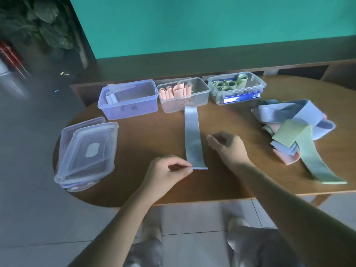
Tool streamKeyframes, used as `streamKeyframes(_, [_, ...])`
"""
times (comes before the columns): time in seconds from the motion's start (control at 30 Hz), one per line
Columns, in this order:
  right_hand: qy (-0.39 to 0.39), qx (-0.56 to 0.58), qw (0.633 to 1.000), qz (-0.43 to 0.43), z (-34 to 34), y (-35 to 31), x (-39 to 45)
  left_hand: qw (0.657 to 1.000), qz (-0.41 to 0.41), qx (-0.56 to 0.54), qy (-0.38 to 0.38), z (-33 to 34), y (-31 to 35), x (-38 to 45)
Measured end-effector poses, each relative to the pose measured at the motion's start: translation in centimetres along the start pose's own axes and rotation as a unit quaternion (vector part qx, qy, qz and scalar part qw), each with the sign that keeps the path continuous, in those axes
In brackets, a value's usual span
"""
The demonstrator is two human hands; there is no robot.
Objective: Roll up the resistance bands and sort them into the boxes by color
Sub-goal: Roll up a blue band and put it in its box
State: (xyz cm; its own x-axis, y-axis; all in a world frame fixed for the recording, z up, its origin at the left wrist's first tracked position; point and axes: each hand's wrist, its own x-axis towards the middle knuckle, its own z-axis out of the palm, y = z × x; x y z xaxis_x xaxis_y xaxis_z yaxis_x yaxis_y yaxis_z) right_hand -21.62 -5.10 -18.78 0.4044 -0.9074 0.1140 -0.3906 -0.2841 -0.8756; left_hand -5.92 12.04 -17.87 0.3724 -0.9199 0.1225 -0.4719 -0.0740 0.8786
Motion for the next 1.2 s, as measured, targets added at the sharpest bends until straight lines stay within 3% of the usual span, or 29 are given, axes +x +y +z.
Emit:
streamKeyframes(0.3, [-0.13,0.0,0.984,-0.118,-1.1,-0.8,-7.3,0.992,0.049,0.113,0.04,1.3,0.1,-1.0])
streamKeyframes(0.47, [-0.141,-0.061,0.967,-0.205,-0.6,-0.1,-7.2,0.983,0.06,0.167,0.044,1.7,-0.8,-0.6])
streamKeyframes(0.87, [-0.131,-0.089,0.962,-0.224,0.1,0.4,-6.6,0.979,0.093,0.183,0.004,1.2,-1.2,-0.2])
streamKeyframes(0.97, [-0.126,-0.097,0.968,-0.196,-0.6,0.6,-6.2,0.977,0.104,0.185,-0.012,0.8,-1.2,-0.2])
streamKeyframes(1.2, [-0.172,-0.127,0.956,-0.199,-0.9,0.6,-5.3,0.978,0.103,0.181,-0.027,0.2,-1.2,0.0])
